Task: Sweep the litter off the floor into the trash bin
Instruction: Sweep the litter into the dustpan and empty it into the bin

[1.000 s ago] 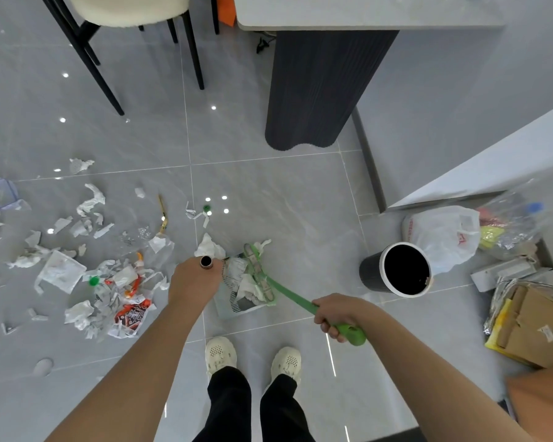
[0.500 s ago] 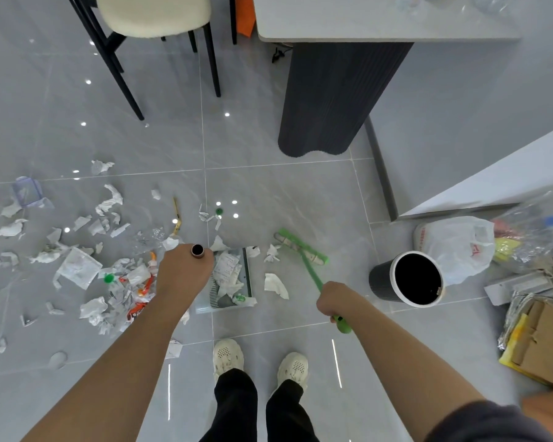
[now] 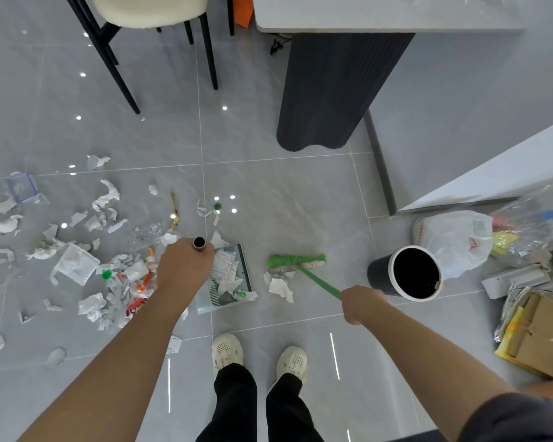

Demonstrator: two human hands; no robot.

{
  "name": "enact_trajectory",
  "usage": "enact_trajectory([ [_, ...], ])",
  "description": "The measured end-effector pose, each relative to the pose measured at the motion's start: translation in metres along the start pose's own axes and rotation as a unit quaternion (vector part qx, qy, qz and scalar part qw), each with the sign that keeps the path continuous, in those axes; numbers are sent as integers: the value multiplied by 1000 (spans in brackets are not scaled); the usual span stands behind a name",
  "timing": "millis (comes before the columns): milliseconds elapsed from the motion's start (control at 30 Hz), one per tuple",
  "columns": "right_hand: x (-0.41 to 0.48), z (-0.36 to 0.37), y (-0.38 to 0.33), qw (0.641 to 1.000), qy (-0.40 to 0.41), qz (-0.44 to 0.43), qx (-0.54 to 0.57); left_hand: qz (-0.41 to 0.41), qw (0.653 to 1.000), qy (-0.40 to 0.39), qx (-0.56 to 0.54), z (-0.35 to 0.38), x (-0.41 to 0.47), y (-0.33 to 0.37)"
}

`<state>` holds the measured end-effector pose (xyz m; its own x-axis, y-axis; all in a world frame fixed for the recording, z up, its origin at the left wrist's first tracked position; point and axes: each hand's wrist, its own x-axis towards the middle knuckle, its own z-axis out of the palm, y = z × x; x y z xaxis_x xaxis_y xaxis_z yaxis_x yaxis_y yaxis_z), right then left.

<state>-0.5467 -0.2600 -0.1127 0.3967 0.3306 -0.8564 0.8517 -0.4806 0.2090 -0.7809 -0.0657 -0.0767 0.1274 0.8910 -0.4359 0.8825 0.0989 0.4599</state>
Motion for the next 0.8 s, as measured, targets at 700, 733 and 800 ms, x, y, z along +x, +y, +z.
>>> enact_trajectory([
  [700,1,39,-46,869,-149,49,469,-15,995,-91,-23,54,-17,-13],
  [733,2,35,-55,859,-157,33,485,-13,996,-87,-25,55,-15,-16],
  [800,2,27,-71,836,-183,23,517,-27,995,-87,-36,55,-10,-21],
])
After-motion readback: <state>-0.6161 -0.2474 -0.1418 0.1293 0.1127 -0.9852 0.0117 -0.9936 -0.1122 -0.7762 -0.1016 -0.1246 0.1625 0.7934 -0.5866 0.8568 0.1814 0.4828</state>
